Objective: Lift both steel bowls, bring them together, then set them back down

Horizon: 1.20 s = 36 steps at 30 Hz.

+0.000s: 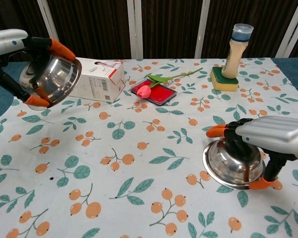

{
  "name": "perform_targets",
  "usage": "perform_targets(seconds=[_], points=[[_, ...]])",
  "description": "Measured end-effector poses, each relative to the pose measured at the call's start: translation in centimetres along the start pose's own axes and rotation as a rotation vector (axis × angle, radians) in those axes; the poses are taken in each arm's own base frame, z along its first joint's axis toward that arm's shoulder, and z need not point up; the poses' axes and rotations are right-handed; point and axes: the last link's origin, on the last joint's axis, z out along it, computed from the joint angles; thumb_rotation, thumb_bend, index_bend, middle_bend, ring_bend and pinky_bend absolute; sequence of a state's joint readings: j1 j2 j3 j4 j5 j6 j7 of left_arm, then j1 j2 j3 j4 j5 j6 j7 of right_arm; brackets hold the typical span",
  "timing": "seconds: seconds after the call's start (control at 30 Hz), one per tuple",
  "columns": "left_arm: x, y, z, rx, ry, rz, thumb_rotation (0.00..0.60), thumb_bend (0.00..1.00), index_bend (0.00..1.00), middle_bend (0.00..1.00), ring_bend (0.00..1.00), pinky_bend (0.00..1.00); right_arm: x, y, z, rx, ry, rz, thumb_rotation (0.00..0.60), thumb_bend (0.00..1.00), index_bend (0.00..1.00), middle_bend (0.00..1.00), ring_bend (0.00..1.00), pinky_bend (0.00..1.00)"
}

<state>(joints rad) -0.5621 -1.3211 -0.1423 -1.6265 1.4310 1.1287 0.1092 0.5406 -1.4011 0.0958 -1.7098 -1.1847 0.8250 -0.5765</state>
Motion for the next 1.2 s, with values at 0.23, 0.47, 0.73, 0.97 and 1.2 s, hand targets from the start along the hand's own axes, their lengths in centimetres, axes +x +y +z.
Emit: perform_targets(seconds=[0.23, 0.47, 0.73, 0.97, 1.2], points=[[-0.5, -0.1, 0.3, 0.003, -0.015, 0.005, 0.6, 0.46, 0.49, 0.61, 0.48, 0.69, -0.1, 0.4, 0.1, -0.017, -0.009, -0.004, 0.6, 0.23, 0.53, 0.49, 0.56, 0.73], [-0.7, 0.1, 0.4, 0.0, -0.019, 0.01, 0.6, 0.46, 0.49, 0.61, 0.48, 0.69, 0.0, 0.4, -0.3, -0.029, -0.005, -0.008, 0.6, 0.3, 0.87, 0.77, 0.84, 0.97], [-0.8, 0.2, 0.4, 0.002, -0.017, 0.015, 0.6, 0.46, 0.49, 0.61, 0.48, 0.69, 0.7, 0.3, -0.8, -0.032, 0.042, -0.021, 0.6, 0.37, 1.0, 0.91, 0.99, 1.0], [-0.9, 0.7, 0.5, -0.016, -0.008, -0.001, 0.6, 0.48, 0.49, 0.61, 0.48, 0.69, 1.9, 0.5, -1.4, -0.038, 0.121, 0.009, 0.6, 0.37, 1.0, 0.94, 1.0, 1.0], [-1.1, 1.4, 0.6, -0.041, 0.018, -0.085, 0.6, 0.48, 0.49, 0.61, 0.48, 0.69, 3.8, 1.0, -2.1, -0.026, 0.242, 0.195, 0.6, 0.39, 1.0, 0.95, 1.0, 1.0]])
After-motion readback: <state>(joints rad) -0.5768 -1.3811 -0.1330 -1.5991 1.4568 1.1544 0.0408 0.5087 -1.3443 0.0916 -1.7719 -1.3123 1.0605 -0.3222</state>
